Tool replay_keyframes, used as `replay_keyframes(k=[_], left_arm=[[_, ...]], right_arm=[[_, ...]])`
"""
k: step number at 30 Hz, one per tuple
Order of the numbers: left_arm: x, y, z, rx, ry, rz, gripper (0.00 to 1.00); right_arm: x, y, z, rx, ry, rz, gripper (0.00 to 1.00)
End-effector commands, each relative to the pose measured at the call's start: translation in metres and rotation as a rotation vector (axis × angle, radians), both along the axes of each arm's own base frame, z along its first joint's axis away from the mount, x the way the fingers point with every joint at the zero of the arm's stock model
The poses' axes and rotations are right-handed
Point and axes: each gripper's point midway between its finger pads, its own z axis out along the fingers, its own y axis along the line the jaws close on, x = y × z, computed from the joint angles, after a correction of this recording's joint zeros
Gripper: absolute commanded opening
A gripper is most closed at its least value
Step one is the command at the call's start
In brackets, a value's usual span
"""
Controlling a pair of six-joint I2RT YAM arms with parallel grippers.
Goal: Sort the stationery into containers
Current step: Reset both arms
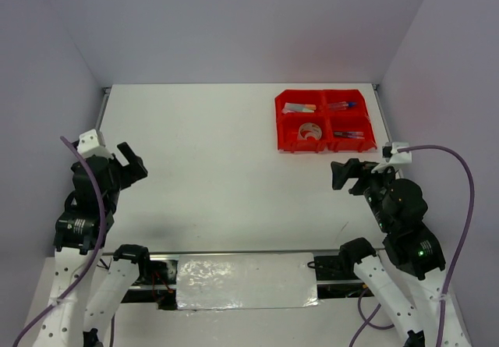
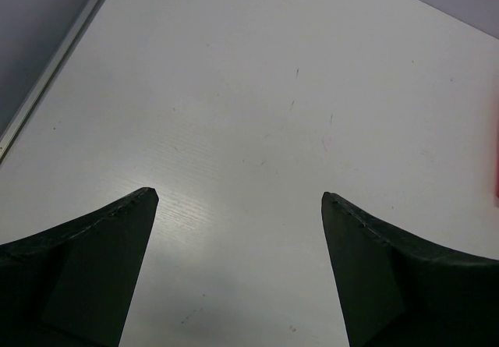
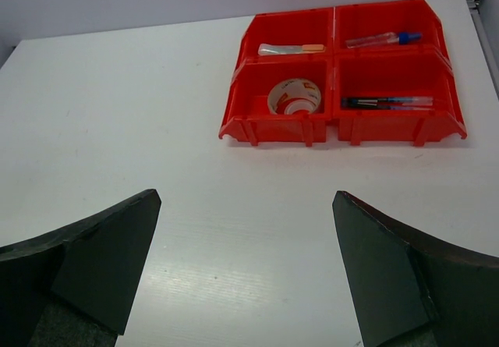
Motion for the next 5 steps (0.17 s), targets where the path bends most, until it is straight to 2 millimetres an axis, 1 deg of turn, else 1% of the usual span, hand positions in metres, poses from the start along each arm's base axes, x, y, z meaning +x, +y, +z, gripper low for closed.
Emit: replay_keyframes(k=[1,5], left_arm=[[0.0058,-0.0053,0.0097,0.002,-0.048,-0.033,0.99],[0.0063,-0.0072,0.0095,0.001,-0.051,-0.044,0.99]], right_arm=[[-0.0027,-0.0005,0.0141,0.006,-0.041,0.004,1.0],[-0.0037,-0.0026,0.0142,0.004,-0.038,-0.005,1.0]])
